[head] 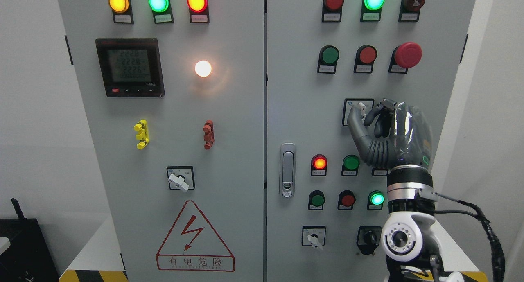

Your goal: Rotate and turn off gray switch

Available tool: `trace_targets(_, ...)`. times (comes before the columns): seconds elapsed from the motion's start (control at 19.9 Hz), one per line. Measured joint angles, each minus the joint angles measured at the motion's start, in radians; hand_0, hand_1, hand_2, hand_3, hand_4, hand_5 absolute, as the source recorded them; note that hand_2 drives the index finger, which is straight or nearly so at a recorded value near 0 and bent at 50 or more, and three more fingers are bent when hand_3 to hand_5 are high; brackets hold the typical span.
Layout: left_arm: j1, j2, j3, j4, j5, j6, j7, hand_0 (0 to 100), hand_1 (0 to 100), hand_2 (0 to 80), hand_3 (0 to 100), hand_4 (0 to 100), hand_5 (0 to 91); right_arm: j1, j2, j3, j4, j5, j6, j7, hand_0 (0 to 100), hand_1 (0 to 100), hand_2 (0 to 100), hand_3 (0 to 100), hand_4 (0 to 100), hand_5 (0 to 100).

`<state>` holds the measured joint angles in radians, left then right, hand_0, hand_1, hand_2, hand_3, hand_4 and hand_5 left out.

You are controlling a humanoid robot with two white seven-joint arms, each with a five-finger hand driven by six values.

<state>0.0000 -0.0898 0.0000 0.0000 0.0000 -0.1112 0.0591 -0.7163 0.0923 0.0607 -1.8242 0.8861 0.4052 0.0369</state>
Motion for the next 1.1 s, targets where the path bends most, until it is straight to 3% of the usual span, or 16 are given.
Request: trace_targets(1.1,0.000,0.000,0.000,0.000,0.000,0.000,0.000,12,39,0.0,0,0,0.0,0.003,0.000,-0.004,-0.008,-0.002,-0.010,-0.001,31,40,66,100,100,100)
